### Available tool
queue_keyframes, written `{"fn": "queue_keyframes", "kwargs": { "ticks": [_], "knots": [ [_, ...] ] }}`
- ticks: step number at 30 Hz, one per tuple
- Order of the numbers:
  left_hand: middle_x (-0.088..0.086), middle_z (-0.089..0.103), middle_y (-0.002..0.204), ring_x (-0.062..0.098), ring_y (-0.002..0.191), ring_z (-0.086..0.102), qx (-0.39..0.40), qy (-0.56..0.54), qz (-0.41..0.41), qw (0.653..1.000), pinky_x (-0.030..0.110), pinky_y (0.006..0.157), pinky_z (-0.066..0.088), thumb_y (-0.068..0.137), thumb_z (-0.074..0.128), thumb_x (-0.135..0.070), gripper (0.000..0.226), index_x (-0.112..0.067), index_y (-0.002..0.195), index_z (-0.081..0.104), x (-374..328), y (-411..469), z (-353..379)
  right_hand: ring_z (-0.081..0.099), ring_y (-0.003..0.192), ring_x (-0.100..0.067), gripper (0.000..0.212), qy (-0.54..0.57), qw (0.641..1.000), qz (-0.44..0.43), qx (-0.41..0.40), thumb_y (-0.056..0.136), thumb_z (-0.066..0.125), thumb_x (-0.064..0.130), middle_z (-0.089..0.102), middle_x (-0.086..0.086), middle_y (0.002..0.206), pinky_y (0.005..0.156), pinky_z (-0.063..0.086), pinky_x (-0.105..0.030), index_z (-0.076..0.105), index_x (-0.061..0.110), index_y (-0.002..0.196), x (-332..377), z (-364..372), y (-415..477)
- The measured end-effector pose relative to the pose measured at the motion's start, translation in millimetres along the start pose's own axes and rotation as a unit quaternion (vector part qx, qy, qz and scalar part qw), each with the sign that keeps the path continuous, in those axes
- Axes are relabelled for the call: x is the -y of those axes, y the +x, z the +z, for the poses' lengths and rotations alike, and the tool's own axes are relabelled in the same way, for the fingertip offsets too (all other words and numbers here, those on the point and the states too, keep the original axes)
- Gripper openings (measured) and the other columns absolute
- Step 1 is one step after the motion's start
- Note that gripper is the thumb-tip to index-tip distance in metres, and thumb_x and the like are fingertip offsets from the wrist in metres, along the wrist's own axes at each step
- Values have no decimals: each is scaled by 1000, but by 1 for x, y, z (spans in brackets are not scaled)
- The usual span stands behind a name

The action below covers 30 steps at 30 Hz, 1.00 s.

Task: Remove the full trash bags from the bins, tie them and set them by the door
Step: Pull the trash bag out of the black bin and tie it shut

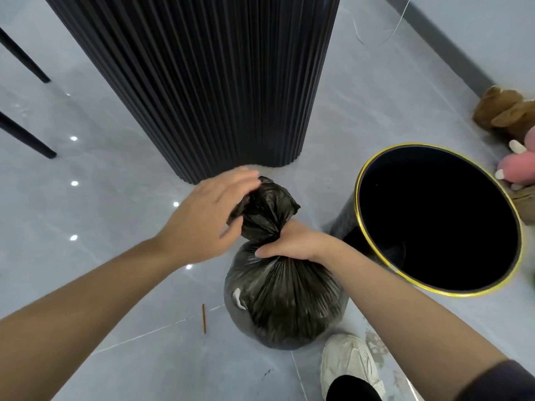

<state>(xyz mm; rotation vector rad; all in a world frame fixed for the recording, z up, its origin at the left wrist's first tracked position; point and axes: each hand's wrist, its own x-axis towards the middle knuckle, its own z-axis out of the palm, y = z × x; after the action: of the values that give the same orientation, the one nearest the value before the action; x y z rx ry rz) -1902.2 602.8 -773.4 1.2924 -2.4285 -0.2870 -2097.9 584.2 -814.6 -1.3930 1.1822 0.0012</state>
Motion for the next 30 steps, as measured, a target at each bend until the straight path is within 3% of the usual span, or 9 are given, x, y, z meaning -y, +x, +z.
{"fn": "queue_keyframes", "kwargs": {
  "ticks": [3,6,8,10,12,13,19,26,30],
  "knots": [
    [3,22,157,20,146,13,102,138,166,971,50,117,17,81,58,-27,73,-13,147,28,0,-5,6,59,103,-19,46,-65,998,9,5,75,74,23,64,-2,109,95,49,-36,58,17,117,4,-1,1],
    [4,15,159,23,147,5,184,261,196,927,57,116,8,82,57,-38,86,-13,151,12,-1,0,21,59,97,-22,41,-146,988,26,43,77,72,28,63,-6,104,92,51,-39,59,10,112,7,3,0],
    [6,38,149,23,141,28,199,275,189,922,58,115,7,81,59,-29,81,-10,149,18,-1,7,32,57,96,-20,47,-185,980,39,55,78,72,32,60,-5,102,90,51,-34,55,7,114,8,6,0],
    [4,66,103,21,99,61,169,233,182,940,52,113,26,78,62,-10,55,-6,131,49,1,11,41,56,94,-18,47,-169,983,34,64,79,72,28,57,-1,99,82,47,-27,52,8,116,8,7,0],
    [0,61,73,18,65,57,185,155,132,962,34,79,51,75,64,-2,22,-12,94,63,-1,14,39,60,95,-19,39,-144,988,9,58,79,72,23,64,-3,101,80,48,-27,57,9,112,5,8,1],
    [0,60,73,18,62,55,216,135,85,963,28,63,46,79,60,-3,13,-13,88,60,-4,14,35,62,95,-20,35,-137,989,-8,47,80,70,22,66,-4,103,81,49,-27,60,11,111,4,8,0],
    [-5,44,56,9,51,38,322,23,-84,943,33,55,37,87,43,-22,24,-15,65,46,-6,11,17,54,74,-1,8,-132,981,-140,-31,91,60,29,60,9,79,67,38,-19,56,26,84,-5,7,-1],
    [-3,56,78,12,72,49,350,-274,-298,845,22,65,40,95,44,-17,20,-24,83,58,14,5,1,54,80,-11,25,-173,970,-158,-60,100,42,23,56,13,74,80,34,-22,58,24,82,-26,0,-3],
    [-3,45,140,13,127,41,154,10,-151,976,32,111,28,85,52,-29,52,-21,135,41,1,-8,7,52,78,-12,30,-187,973,-115,-68,100,39,22,54,12,66,95,32,-34,55,19,75,-23,0,3]
  ]
}}
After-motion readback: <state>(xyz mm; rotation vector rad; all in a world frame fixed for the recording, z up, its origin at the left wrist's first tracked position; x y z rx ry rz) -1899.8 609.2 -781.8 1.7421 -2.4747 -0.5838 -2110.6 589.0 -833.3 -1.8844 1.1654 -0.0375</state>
